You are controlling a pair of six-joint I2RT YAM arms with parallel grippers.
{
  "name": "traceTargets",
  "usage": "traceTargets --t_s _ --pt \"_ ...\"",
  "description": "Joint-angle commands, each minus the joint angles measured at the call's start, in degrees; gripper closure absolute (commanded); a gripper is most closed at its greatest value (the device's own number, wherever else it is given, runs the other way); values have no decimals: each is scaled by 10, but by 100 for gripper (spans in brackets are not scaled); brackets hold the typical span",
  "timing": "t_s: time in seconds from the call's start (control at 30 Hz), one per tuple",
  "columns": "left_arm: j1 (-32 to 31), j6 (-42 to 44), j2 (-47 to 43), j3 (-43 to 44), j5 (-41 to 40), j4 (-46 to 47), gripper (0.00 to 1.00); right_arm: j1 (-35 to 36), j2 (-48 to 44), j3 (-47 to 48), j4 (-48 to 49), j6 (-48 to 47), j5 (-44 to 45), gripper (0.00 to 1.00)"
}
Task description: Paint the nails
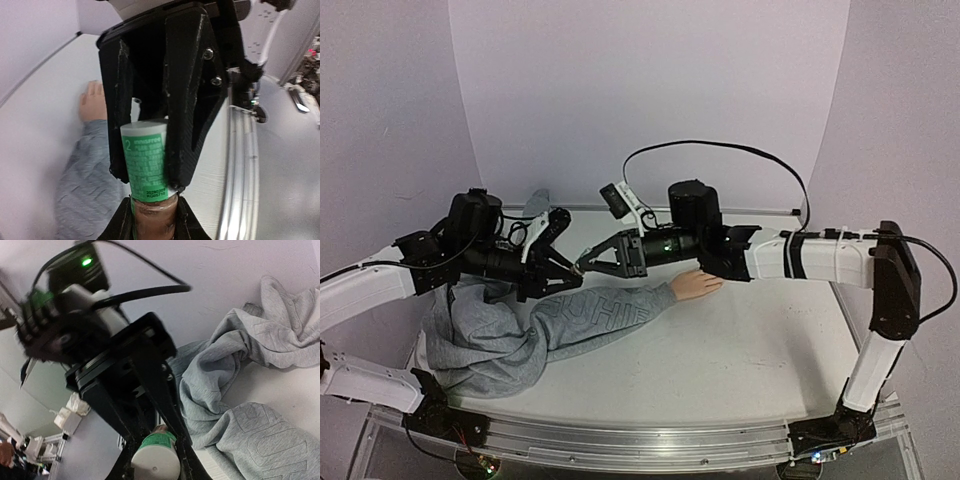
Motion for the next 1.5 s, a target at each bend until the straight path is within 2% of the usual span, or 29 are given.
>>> traceTargets --t_s 0.0,0.1,0.3,0.37,0.47,0.57,0.6,0.73,0.9,1.2,1.47 --pt "-2 -42 17 74 288 95 100 18 -65 -25 -44 -163 -105 99" --pt "-3 -49 22 92 308 97 100 24 -90 -44 -41 -163 -98 96" --pt "-3 -40 13 92 239 104 100 28 -104 -48 -38 -136 -31 74" --pt "-3 -34 10 86 215 106 100 28 -105 -42 -36 -119 1 60" --pt "-3 -23 -6 68 171 109 100 27 -110 -37 -37 -88 53 33" --pt "-4 -7 -24 48 119 110 100 26 -121 -34 -43 -59 82 17" --pt "-3 -1 -29 41 103 109 100 26 -123 -33 -47 -49 84 15" --pt "-3 19 -43 19 61 108 100 27 -124 -23 -60 -4 84 13" --pt "-3 41 -49 4 47 105 100 26 -112 4 -67 50 91 15" --pt "-3 62 -57 0 38 77 100 26 -82 47 -75 77 60 25" --pt "-3 66 -62 4 35 53 100 26 -60 64 -84 74 42 43"
